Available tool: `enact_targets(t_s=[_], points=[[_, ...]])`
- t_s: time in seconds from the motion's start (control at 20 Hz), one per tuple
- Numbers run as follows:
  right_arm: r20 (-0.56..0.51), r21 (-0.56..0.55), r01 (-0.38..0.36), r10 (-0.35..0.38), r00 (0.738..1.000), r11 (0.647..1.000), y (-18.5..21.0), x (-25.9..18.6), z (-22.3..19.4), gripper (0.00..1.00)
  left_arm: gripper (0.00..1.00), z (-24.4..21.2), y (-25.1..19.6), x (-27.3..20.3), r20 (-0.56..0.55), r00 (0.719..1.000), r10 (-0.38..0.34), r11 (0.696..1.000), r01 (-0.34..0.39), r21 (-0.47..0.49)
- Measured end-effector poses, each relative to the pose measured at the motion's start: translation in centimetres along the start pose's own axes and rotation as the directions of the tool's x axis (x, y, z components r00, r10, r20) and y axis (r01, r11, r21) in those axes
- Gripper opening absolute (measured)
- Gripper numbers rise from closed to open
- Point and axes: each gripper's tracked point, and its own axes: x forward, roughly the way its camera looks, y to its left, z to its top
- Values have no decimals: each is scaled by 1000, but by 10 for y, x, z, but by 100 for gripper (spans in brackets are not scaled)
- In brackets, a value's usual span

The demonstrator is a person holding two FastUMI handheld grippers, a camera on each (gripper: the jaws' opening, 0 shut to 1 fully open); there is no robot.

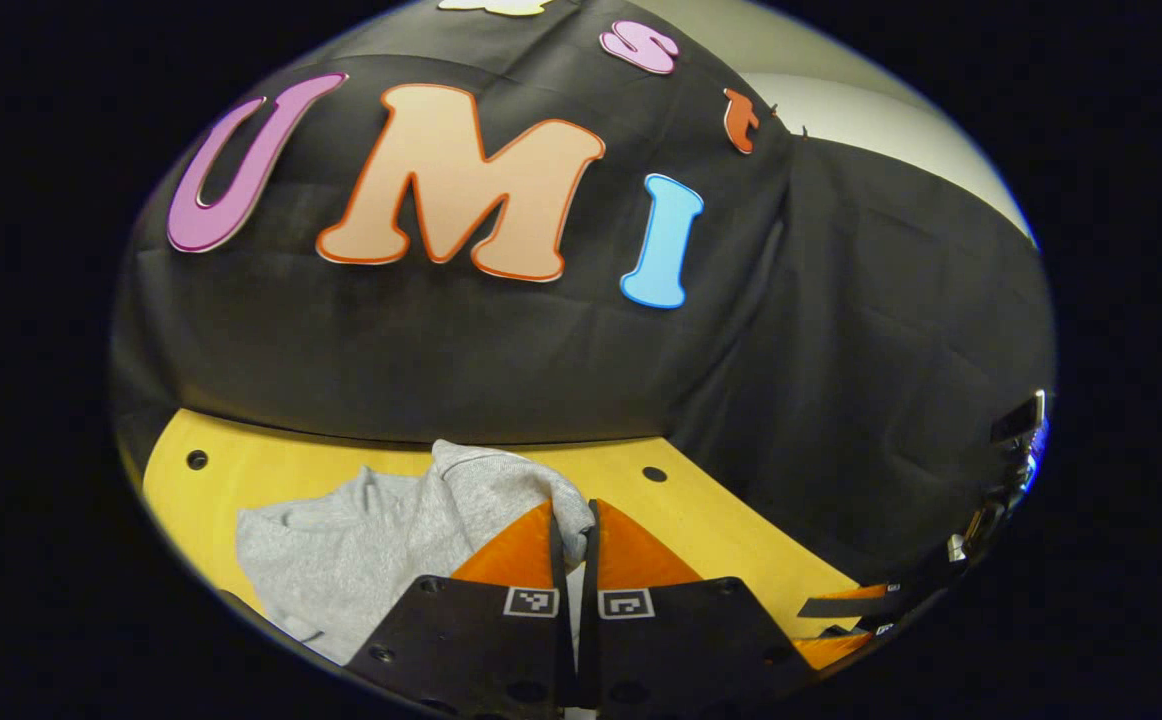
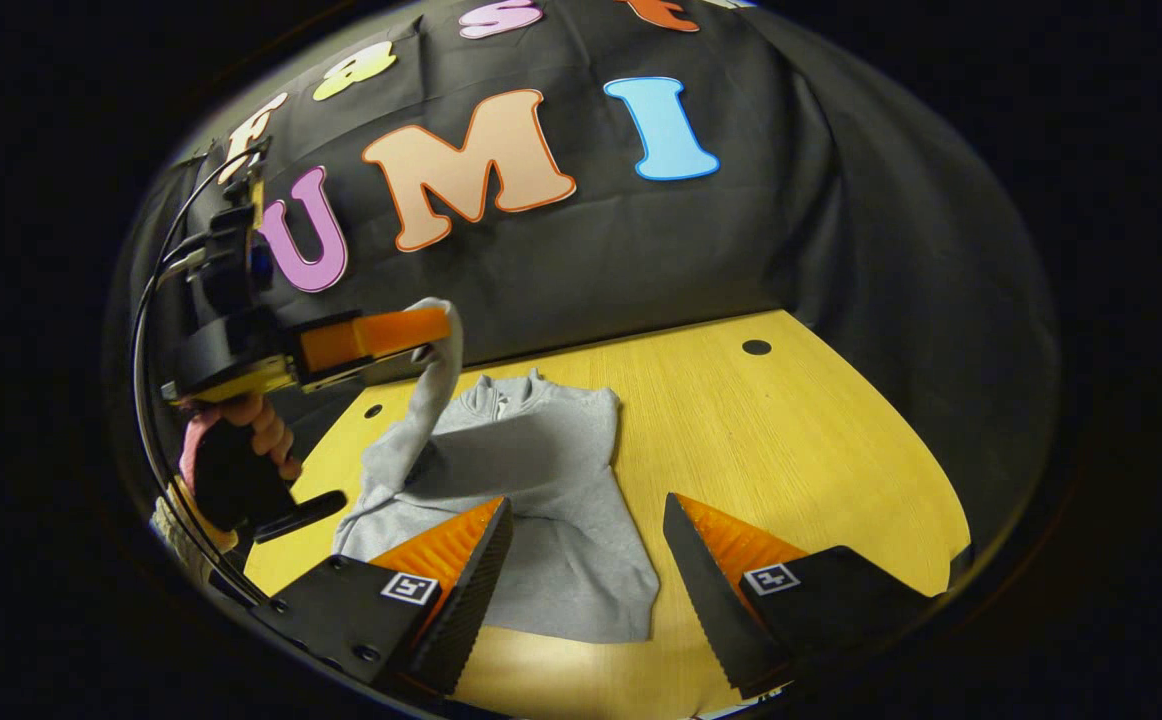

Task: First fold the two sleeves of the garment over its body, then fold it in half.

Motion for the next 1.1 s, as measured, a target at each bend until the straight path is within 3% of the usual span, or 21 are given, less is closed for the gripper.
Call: enact_targets(t_s=[0.4,0.6,0.7,0.75,0.85,1.1], points=[[-57,20,16,-14,998,1000,-29,13,-14,95,0,-55,-7,100,-86,996,4,1000,-3,8],[-60,12,22,-22,998,1000,-38,16,-15,95,8,-96,-9,119,-186,983,-2,999,8,31],[-73,10,27,-26,997,1000,-41,17,-19,95,18,-106,-13,121,-204,979,-10,999,17,33],[-76,9,26,-25,997,1000,-41,17,-22,95,45,-107,-16,121,-201,979,-10,999,17,36],[-79,-2,26,-26,997,1000,-41,17,-25,95,99,-101,-4,124,-171,983,61,995,-47,84],[-99,-21,11,-13,995,1000,-35,19,-43,95,95,-64,12,84,-99,990,96,993,-89,78]])
